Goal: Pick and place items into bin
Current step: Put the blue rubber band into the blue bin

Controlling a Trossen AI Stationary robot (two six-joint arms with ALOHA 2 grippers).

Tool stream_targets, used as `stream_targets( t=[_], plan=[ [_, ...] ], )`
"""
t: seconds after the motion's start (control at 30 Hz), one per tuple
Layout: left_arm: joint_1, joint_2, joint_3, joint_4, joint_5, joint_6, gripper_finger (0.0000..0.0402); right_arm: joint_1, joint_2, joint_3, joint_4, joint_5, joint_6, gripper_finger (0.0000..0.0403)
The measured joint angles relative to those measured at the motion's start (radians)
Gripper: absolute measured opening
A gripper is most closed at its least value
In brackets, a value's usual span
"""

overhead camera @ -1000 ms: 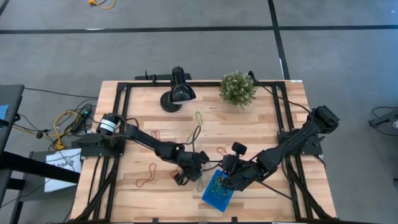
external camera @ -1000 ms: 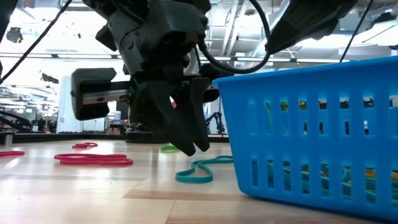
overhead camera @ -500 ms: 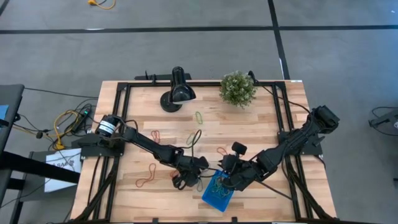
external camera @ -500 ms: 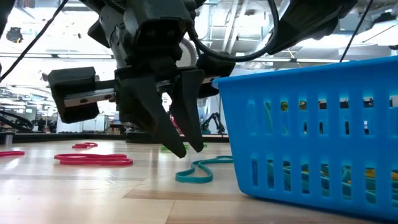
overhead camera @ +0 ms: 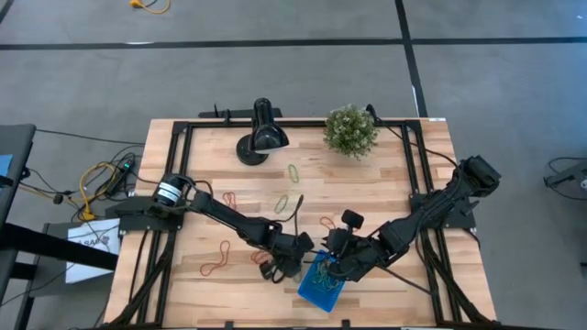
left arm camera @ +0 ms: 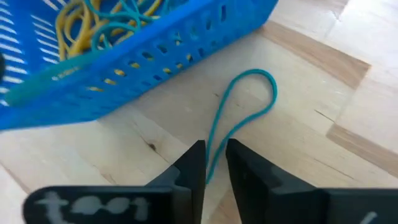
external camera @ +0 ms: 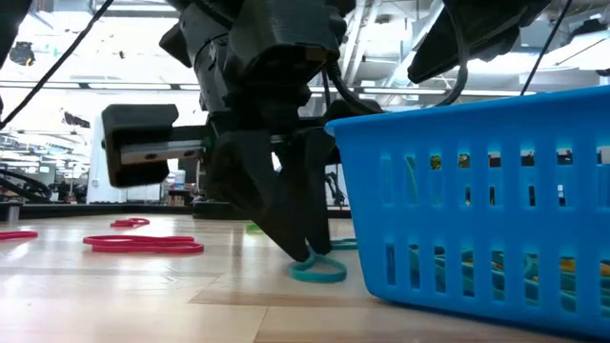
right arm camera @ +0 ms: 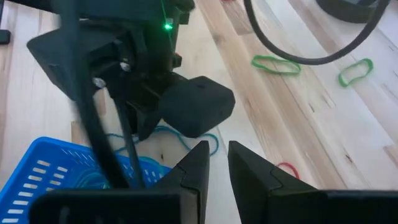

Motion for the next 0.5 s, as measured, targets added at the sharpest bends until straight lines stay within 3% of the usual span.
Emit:
stream_targets(
  t=[0.23, 0.5],
  plan=[
    [0.000, 0.000, 0.014, -0.052, 0.014, -0.008, 0.0006, 0.000, 0.000, 0.000, 0.000, 0.000, 0.000, 0.0054],
    [0.000, -0.007, 0.013, -0.040, 0.009, -0.007, 0.0000, 0.000, 0.000, 0.000, 0.001, -0.002, 0.000, 0.0054]
  ],
)
